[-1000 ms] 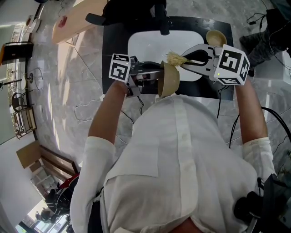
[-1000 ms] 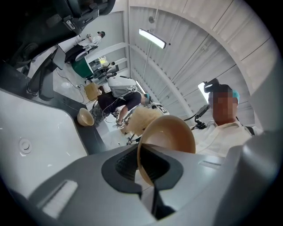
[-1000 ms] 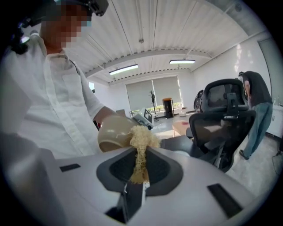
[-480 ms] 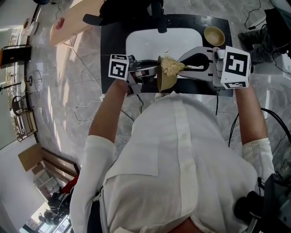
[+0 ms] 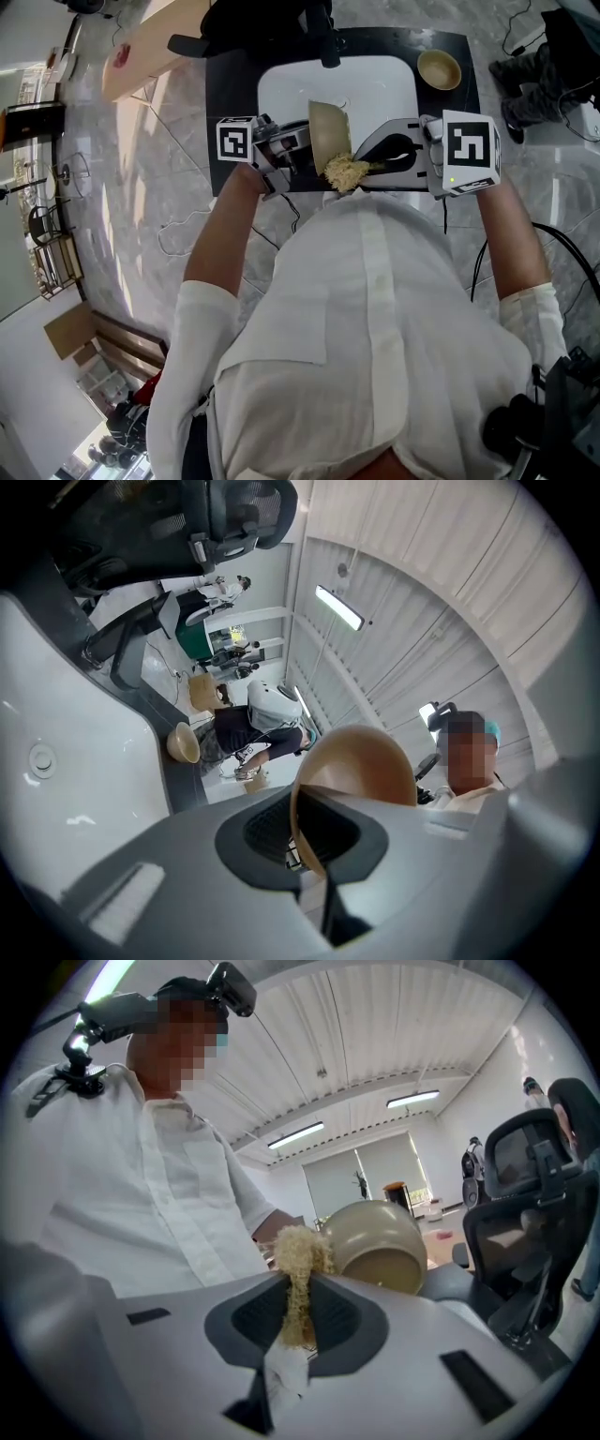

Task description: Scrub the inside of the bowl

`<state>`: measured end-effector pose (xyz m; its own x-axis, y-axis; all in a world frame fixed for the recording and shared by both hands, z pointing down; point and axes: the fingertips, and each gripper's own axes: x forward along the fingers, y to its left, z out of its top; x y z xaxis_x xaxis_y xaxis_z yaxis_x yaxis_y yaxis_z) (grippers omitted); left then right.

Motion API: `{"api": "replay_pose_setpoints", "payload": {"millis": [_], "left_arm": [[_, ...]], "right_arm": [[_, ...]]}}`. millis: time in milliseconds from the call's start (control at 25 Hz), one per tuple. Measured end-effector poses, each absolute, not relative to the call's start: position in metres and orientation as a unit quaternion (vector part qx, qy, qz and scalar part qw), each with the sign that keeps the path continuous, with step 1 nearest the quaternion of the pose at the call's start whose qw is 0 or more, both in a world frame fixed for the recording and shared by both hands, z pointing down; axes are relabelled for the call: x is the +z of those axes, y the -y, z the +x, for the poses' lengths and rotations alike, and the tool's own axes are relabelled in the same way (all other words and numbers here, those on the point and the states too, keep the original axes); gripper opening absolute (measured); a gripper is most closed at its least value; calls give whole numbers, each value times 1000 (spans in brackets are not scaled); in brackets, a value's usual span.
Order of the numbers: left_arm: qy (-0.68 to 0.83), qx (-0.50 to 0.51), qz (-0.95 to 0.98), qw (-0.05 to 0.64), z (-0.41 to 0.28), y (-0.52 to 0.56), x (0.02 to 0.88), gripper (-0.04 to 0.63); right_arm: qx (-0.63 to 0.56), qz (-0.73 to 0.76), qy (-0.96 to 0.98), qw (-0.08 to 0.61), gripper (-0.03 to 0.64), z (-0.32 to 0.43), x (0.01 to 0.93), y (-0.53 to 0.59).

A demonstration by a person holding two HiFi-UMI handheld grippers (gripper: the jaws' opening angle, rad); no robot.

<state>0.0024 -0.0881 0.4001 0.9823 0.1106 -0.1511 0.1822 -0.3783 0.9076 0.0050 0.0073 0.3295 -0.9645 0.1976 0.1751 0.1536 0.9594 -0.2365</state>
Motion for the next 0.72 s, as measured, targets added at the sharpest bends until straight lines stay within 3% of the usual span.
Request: {"api": "replay_pose_setpoints", "payload": {"millis": [320, 720], "left_arm": [[-112, -68, 822, 555, -1, 91, 385, 11], [-137, -4, 838, 528, 6, 73, 387, 11]], "right_arm": [[126, -97, 976, 147, 48, -2, 373, -1], [107, -35, 961, 251, 48, 15, 404, 34]]}}
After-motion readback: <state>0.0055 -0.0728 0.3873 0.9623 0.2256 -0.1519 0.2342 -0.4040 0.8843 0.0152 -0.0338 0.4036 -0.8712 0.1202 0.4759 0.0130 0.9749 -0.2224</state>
